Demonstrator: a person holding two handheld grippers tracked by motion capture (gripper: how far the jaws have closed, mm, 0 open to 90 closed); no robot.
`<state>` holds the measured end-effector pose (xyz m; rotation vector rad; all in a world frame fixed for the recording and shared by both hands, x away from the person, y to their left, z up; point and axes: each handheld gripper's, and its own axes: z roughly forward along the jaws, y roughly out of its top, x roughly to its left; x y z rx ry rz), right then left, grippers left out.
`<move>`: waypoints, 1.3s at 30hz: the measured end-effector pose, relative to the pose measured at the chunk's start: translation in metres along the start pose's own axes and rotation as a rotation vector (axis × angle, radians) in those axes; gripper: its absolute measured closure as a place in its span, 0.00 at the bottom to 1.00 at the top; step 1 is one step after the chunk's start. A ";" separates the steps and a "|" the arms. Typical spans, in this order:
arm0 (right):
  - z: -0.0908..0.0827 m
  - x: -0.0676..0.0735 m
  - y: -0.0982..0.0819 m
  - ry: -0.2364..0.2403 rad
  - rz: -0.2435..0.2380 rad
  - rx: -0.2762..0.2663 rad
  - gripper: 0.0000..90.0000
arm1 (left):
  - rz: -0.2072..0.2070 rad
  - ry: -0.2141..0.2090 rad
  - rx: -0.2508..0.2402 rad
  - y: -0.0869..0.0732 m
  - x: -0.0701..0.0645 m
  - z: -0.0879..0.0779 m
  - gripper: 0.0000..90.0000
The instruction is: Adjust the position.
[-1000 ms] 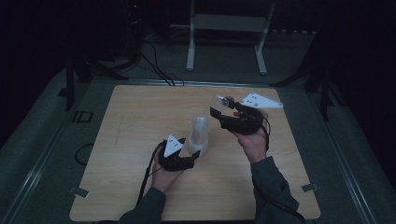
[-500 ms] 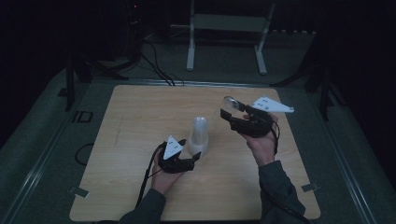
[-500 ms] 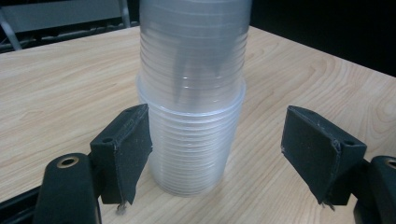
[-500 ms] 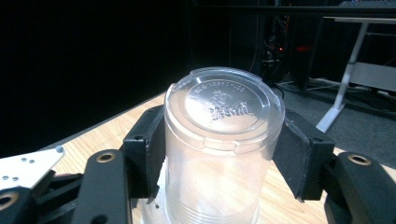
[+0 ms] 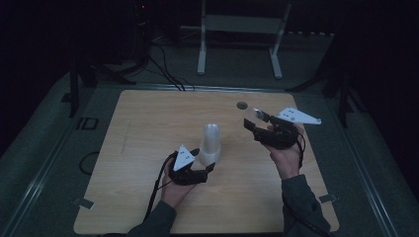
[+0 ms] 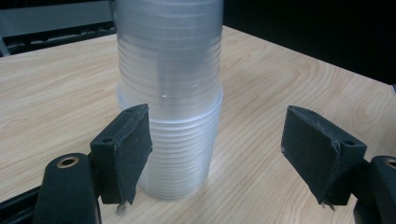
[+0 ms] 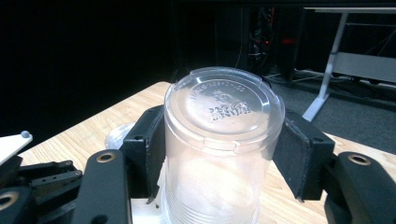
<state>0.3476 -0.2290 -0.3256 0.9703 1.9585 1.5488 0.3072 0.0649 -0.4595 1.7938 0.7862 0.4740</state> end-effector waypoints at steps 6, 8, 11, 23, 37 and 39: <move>-0.004 -0.004 -0.005 -0.008 0.007 0.003 0.44 | 0.011 -0.013 -0.003 0.002 -0.004 0.000 0.27; -0.005 -0.005 -0.007 -0.010 0.010 0.004 0.44 | 0.016 -0.019 -0.002 0.003 -0.005 0.000 0.27; -0.006 -0.005 -0.011 -0.013 0.011 0.016 0.44 | 0.018 -0.025 -0.006 0.004 -0.007 0.000 0.27; -0.006 -0.008 -0.025 -0.016 0.035 0.035 0.44 | 0.055 -0.053 -0.018 0.013 -0.016 -0.001 0.28; -0.009 -0.008 -0.038 -0.015 0.053 0.041 0.44 | 0.078 -0.096 -0.029 0.025 -0.030 0.006 0.28; -0.010 -0.008 -0.040 -0.017 0.056 0.043 0.44 | 0.083 -0.100 -0.031 0.027 -0.032 0.007 0.28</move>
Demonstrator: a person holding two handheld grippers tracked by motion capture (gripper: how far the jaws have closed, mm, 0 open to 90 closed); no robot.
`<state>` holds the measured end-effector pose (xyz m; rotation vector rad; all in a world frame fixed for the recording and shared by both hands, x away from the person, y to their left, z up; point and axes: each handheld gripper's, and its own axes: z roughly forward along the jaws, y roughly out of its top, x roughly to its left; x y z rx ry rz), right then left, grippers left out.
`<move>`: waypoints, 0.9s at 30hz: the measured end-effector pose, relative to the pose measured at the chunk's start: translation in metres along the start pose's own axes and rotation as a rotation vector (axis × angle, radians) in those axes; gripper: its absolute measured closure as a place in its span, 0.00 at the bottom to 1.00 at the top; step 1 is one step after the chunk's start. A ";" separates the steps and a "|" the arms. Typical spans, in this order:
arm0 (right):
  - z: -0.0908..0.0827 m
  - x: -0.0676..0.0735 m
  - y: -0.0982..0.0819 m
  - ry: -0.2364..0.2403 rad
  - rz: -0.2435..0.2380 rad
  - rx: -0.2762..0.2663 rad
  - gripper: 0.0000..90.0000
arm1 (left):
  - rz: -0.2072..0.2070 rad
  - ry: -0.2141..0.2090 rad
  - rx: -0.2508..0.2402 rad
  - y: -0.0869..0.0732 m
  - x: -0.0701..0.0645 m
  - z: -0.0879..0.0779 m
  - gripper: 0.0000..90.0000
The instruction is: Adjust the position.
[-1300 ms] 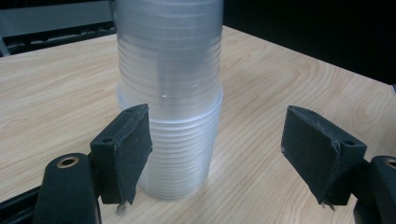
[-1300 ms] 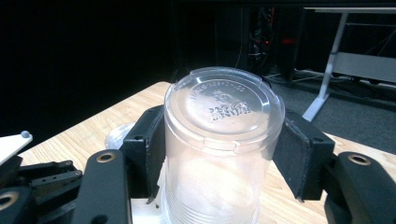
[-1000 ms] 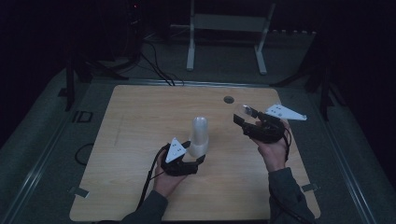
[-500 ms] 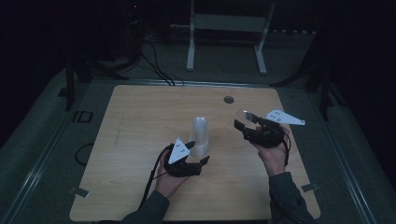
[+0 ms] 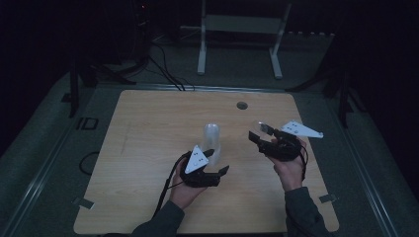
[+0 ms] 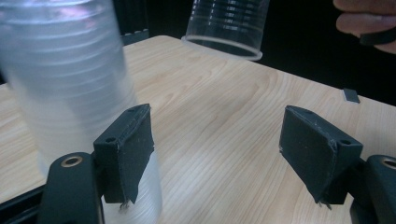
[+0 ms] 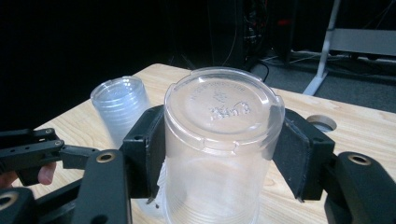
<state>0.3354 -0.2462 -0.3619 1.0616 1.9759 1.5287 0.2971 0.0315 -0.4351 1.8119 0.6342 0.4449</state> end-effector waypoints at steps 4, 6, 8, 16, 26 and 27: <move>-0.002 -0.001 -0.004 -0.002 0.010 0.002 0.44 | 0.010 -0.003 -0.005 0.005 -0.002 0.004 0.28; -0.002 -0.001 -0.005 -0.003 0.018 0.002 0.44 | 0.010 -0.008 -0.008 0.007 -0.003 0.007 0.29; -0.003 -0.002 -0.007 -0.004 0.020 0.002 0.44 | 0.013 -0.011 -0.007 0.009 -0.004 0.009 0.29; -0.004 -0.002 -0.013 -0.005 0.040 0.000 0.44 | 0.018 -0.028 -0.007 0.013 -0.007 0.018 0.28; -0.004 0.000 -0.019 0.001 0.057 -0.002 0.44 | 0.030 -0.044 -0.019 0.018 -0.010 0.026 0.28; -0.004 0.000 -0.020 0.002 0.058 -0.003 0.44 | 0.031 -0.045 -0.020 0.018 -0.010 0.027 0.28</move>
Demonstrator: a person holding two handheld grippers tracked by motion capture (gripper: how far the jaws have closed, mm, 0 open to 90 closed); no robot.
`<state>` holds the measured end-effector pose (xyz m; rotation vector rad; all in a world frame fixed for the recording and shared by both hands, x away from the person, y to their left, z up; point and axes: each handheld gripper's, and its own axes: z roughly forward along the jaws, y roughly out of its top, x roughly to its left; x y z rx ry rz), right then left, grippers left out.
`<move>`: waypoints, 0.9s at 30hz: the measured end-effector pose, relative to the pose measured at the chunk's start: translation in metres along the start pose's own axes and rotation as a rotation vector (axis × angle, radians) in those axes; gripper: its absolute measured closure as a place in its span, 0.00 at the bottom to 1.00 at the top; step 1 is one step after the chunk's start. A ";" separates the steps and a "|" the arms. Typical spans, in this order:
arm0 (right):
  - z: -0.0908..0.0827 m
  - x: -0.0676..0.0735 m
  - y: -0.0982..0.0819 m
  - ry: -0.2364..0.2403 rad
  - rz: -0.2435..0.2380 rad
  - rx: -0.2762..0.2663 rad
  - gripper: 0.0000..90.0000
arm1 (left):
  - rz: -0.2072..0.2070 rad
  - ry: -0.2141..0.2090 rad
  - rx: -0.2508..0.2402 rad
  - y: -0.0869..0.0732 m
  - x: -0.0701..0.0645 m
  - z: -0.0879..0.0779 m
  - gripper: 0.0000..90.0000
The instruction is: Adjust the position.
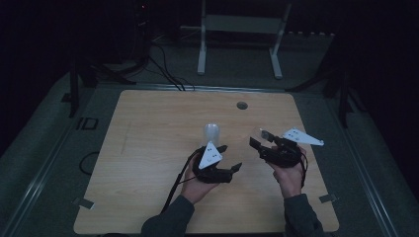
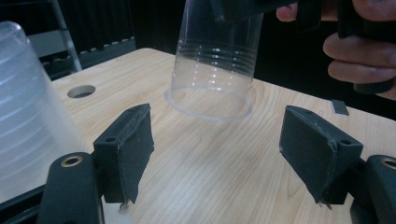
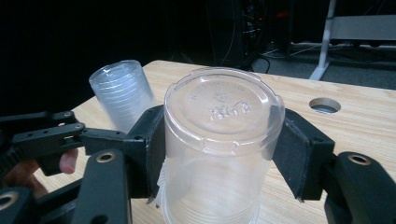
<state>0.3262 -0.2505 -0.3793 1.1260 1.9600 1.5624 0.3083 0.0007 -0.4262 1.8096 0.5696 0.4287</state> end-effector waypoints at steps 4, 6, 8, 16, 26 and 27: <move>0.000 0.002 -0.001 0.007 0.001 -0.001 0.44 | 0.009 -0.005 -0.012 0.003 0.000 0.003 0.28; 0.000 0.002 -0.001 0.009 0.003 -0.002 0.44 | 0.011 -0.006 -0.017 0.004 -0.001 0.005 0.28; -0.001 0.002 -0.002 0.011 0.007 -0.002 0.44 | 0.021 -0.007 -0.019 0.005 -0.001 0.007 0.28; -0.002 -0.003 -0.004 0.048 0.073 -0.019 0.45 | 0.027 0.001 -0.039 0.008 0.000 0.015 0.27; -0.003 -0.009 -0.007 0.076 0.124 -0.026 0.45 | 0.029 -0.007 -0.050 0.010 0.000 0.025 0.25; -0.003 -0.009 -0.007 0.078 0.126 -0.025 0.45 | 0.030 -0.009 -0.052 0.011 0.000 0.025 0.25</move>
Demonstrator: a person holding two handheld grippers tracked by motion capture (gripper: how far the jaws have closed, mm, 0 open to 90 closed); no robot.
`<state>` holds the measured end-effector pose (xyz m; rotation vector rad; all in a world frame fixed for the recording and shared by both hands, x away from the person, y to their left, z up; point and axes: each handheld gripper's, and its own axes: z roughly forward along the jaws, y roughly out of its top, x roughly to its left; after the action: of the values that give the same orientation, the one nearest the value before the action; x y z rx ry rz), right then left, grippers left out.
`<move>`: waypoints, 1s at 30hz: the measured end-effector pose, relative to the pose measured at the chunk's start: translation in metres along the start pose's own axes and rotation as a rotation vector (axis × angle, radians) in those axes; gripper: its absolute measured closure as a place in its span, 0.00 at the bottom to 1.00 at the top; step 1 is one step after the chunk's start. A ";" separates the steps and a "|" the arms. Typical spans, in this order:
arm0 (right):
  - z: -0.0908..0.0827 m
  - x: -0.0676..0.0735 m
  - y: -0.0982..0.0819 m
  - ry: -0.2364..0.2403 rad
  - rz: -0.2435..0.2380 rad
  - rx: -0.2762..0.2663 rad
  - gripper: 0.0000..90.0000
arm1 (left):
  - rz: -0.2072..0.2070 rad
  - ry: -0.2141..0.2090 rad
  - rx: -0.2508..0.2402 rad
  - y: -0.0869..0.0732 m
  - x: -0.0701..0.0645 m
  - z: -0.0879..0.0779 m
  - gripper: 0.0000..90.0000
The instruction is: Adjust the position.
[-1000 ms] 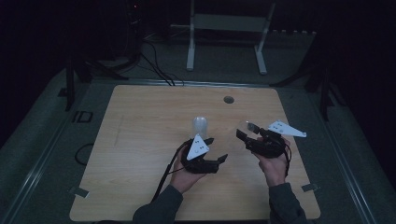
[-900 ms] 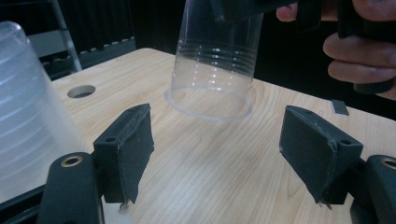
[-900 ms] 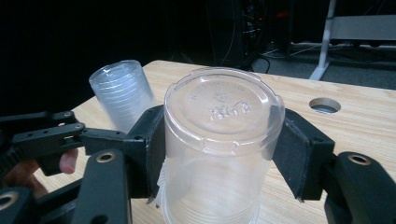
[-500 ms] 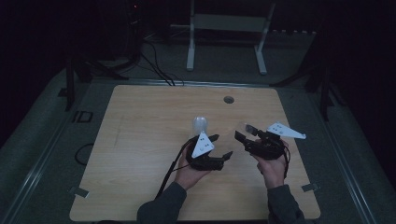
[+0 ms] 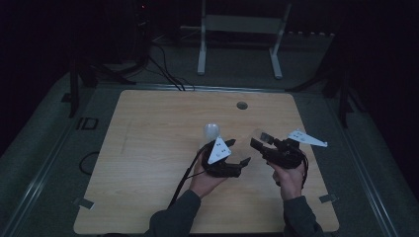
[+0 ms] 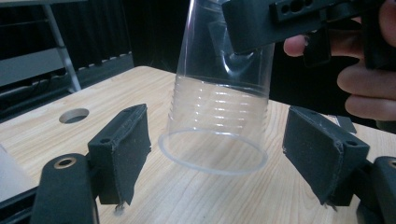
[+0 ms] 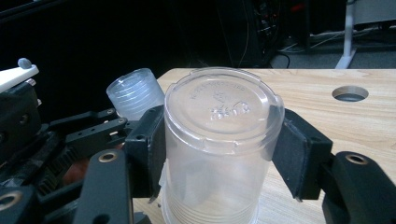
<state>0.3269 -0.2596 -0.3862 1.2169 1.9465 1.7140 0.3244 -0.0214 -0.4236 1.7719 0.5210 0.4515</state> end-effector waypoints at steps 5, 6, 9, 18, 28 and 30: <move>0.001 0.000 0.000 0.020 0.020 -0.001 0.45 | 0.004 -0.003 -0.015 0.003 -0.001 0.004 0.25; 0.001 0.000 0.000 0.022 0.023 -0.002 0.45 | 0.009 -0.002 -0.018 0.004 -0.001 0.004 0.25; 0.001 -0.001 -0.001 0.036 0.036 -0.002 0.45 | 0.011 -0.004 -0.026 0.005 -0.001 0.007 0.25; 0.001 -0.006 -0.003 0.074 0.104 -0.016 0.46 | 0.009 -0.011 -0.042 0.003 -0.001 0.014 0.24; 0.002 -0.013 -0.006 0.109 0.181 -0.019 0.46 | 0.005 -0.011 -0.044 0.000 -0.001 0.020 0.24; 0.002 -0.014 -0.006 0.117 0.191 -0.024 0.46 | 0.003 -0.011 -0.043 0.000 0.000 0.021 0.24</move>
<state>0.3338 -0.2679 -0.3965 1.3612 1.9219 1.9360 0.3357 -0.0382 -0.4292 1.7332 0.4969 0.4516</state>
